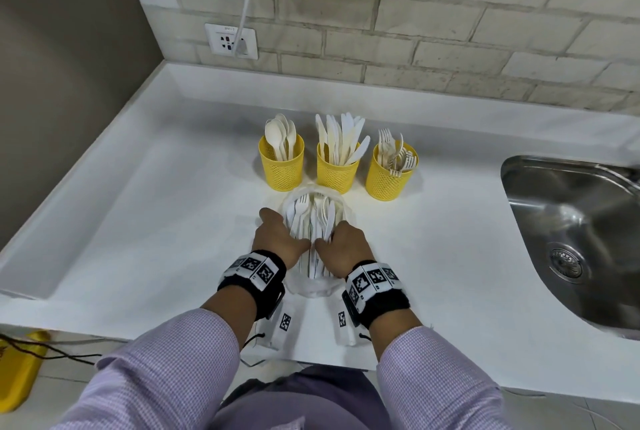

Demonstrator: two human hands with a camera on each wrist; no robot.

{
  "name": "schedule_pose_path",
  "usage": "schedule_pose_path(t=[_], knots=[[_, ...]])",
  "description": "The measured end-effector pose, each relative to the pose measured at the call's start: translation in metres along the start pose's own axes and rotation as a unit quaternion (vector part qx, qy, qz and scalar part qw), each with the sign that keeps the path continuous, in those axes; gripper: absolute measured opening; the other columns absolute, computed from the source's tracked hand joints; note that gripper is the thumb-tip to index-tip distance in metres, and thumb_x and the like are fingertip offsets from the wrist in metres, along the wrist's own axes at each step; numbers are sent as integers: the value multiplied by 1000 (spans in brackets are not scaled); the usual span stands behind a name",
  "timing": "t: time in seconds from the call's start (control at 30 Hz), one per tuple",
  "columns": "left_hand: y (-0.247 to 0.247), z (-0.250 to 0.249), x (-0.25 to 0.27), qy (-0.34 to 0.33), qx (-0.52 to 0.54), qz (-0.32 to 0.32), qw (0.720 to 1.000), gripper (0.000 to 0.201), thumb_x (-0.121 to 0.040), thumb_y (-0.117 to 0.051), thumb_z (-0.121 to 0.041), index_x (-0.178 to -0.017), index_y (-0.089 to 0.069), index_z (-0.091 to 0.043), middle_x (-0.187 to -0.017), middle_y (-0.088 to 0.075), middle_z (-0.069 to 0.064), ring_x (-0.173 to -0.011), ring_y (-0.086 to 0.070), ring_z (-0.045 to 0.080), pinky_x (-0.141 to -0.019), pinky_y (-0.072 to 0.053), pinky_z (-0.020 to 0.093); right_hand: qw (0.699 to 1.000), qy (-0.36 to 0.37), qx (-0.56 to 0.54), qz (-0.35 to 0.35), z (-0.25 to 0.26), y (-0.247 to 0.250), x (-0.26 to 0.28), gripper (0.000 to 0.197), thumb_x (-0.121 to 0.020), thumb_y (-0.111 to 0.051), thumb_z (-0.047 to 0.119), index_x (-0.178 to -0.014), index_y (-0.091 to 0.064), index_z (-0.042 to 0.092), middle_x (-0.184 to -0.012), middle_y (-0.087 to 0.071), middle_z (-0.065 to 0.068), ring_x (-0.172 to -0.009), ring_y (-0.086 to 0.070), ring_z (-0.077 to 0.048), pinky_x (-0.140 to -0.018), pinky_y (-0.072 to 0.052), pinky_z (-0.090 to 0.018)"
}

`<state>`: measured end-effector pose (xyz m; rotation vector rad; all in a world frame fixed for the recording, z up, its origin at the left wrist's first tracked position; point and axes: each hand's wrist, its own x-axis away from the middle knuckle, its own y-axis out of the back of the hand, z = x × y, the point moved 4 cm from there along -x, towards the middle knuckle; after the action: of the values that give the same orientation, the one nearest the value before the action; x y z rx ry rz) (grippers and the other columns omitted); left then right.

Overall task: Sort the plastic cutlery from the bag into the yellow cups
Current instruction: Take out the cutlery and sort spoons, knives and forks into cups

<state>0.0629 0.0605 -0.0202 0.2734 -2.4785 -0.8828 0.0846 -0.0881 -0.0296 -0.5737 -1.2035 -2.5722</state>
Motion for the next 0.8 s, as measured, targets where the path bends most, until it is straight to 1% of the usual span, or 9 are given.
schedule_pose_path(t=[0.1,0.2,0.3,0.4,0.5,0.57,0.67,0.73,0.8], knots=[[1,0,2,19,33,2,999,68,-78,-82,-23,-122,-33,-7,-94,-52,1,-93,-58,28,-75,-44,31,1000,9,-10,-8,-1,0,1,35,-95,-59,31,-112,-58,1,-116,-66,-18,-108,-63,-35,-74,-40,-29],[-1,-1,5,-6,26,-2,1000,66,-78,-82,-20,-120,-32,-8,-83,-47,-4,-85,-55,25,-71,-43,30,1000,20,-6,-22,0,3,0,24,-96,-56,29,-100,-58,5,-113,-67,-19,-106,-63,-35,-73,-39,-29],[-5,-5,8,-49,-10,-6,999,66,-79,-82,-20,-121,-32,-8,-80,-46,-5,-83,-56,26,-73,-48,35,999,11,9,-30,2,5,2,33,-97,-56,30,-113,-60,1,-121,-65,-19,-111,-62,-36,-77,-41,-29],[-4,-7,8,-63,-27,-20,997,65,-81,-79,-24,-122,-30,-12,-82,-49,-5,-82,-55,27,-74,-49,36,999,0,29,-30,4,6,4,49,-95,-62,39,-127,-53,3,-131,-60,-17,-120,-60,-36,-86,-47,-33],[-4,-6,7,-60,-15,-15,998,64,-82,-75,-19,-126,-28,-15,-91,-55,1,-86,-60,30,-78,-52,38,998,4,48,-31,6,8,2,45,-94,-65,34,-126,-54,3,-132,-60,-17,-121,-60,-35,-87,-48,-33],[-5,-4,6,-42,-5,-1,999,67,-83,-72,-15,-132,-27,-15,-91,-54,1,-86,-60,30,-77,-51,36,999,3,31,-30,7,9,0,31,-93,-64,26,-114,-60,4,-124,-64,-17,-114,-63,-34,-78,-45,-29],[-5,0,3,-19,1,16,1000,65,-87,-66,-14,-137,-24,-15,-88,-56,2,-83,-61,29,-71,-48,33,1000,10,-12,-25,4,9,-2,15,-89,-63,23,-88,-57,9,-95,-65,-11,-93,-64,-31,-67,-42,-27],[-6,0,3,-12,8,17,1000,60,-90,-58,-12,-138,-22,-16,-94,-62,8,-84,-63,32,-72,-50,34,999,21,-35,-16,2,7,-2,21,-87,-63,22,-71,-50,14,-77,-58,-4,-81,-60,-27,-56,-36,-25],[-8,-3,4,-21,18,7,1000,57,-91,-52,-7,-138,-21,-17,-99,-64,13,-82,-63,32,-72,-49,36,998,30,-47,-7,3,5,0,28,-88,-61,20,-64,-46,18,-67,-53,1,-75,-57,-25,-51,-32,-25]])
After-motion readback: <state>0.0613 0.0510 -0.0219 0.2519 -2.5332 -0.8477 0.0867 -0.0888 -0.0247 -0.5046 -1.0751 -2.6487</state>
